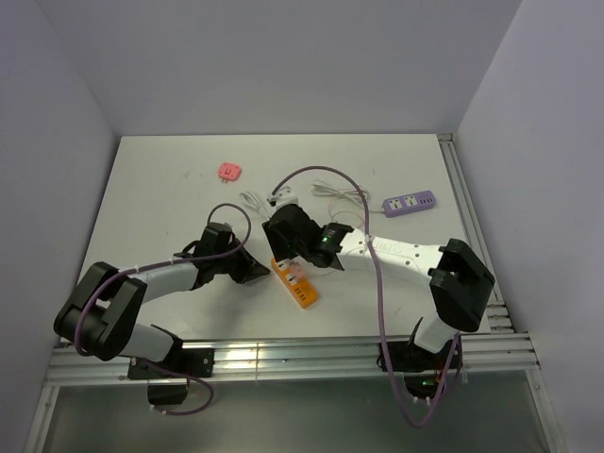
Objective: Insert the plug
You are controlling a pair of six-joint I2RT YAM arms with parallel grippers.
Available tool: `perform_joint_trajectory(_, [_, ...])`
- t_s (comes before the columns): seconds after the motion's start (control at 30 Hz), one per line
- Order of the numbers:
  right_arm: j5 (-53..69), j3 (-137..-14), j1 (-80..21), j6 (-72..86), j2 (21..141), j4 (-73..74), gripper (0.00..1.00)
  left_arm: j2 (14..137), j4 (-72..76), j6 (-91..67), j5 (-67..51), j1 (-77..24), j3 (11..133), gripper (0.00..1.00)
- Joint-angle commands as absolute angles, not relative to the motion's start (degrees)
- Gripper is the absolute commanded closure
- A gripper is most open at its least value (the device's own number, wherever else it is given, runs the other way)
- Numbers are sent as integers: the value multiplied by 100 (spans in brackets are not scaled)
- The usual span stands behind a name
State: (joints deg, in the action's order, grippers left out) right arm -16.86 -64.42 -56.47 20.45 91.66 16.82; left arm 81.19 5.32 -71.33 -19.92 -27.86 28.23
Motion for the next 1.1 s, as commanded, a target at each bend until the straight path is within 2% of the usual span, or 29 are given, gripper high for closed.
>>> perform_joint_trajectory(0.0, [-1889,-6829,-5599,1872,8974,2144,36,7867,405,-6952,-1793,-2795,2962,100])
perform_joint_trajectory(0.2, [-1899,-6777,-5651,2170,8342,2715,36,7359,-517,-6548,-1022,-2716,3182,100])
perform_joint_trajectory(0.3, [-1609,-6435,-5765,2452,7684,2760,37,6743,-973,-6250,-609,-2479,3190,98])
perform_joint_trajectory(0.47, [-900,-6258,-6275,2470,7409,2549,39,5838,-1721,-5933,-36,-2233,3418,96])
perform_joint_trajectory(0.5, [-670,-6301,-6310,2444,7583,2505,41,5688,-1992,-5889,-26,-2215,3462,96])
perform_joint_trajectory(0.63, [-141,-6705,-6337,2452,8269,2523,60,4906,-2547,-5792,657,-2197,3814,95])
perform_joint_trajectory(0.7, [-44,-6732,-6363,2513,8637,2418,60,4501,-2724,-5722,817,-2197,4051,95])
perform_joint_trajectory(0.73, [-87,-6802,-6363,2575,8788,2373,55,4413,-2890,-5687,957,-2197,4139,94])
perform_joint_trajectory(0.83, [-516,-7213,-6363,2523,9403,2451,47,4140,-3171,-5573,1211,-2197,4525,95])
perform_joint_trajectory(1.07, [-1283,-8709,-6363,2303,11089,3015,47,3797,-3357,-5432,1380,-2197,4746,96])
